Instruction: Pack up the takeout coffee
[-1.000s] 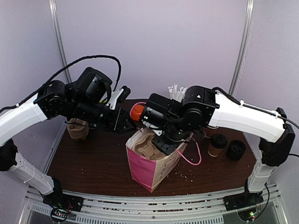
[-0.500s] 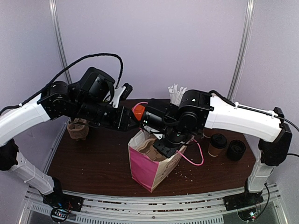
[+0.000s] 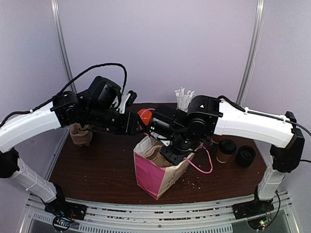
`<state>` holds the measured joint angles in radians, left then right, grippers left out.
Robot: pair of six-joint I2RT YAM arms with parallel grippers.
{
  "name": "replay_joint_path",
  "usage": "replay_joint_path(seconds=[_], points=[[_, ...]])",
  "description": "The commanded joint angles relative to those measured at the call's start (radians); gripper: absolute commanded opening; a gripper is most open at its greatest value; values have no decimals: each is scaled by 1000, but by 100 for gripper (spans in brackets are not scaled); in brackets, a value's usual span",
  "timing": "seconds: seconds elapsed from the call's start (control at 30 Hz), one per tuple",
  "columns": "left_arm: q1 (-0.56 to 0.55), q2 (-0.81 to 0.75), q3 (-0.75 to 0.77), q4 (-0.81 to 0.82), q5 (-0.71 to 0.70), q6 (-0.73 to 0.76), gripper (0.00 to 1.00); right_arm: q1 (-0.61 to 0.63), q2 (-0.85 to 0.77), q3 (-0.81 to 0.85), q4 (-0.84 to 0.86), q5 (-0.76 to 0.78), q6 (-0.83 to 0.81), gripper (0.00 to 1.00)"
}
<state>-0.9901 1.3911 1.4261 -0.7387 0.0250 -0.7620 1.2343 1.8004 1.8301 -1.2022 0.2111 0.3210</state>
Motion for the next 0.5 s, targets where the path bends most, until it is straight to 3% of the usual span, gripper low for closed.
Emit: replay_joint_path(seconds=[0.0,0.2,0.47], points=[[31,-35,-37,159,90,-37,52,-3,-33,-23,2,-16,8,38],[45,-39,-63,244,143,-56,42,-3,-44,-35,10,-19,6,38],[45,-34,-56,260,119,-61,7,-4,-73,-63,16,-18,1,37]])
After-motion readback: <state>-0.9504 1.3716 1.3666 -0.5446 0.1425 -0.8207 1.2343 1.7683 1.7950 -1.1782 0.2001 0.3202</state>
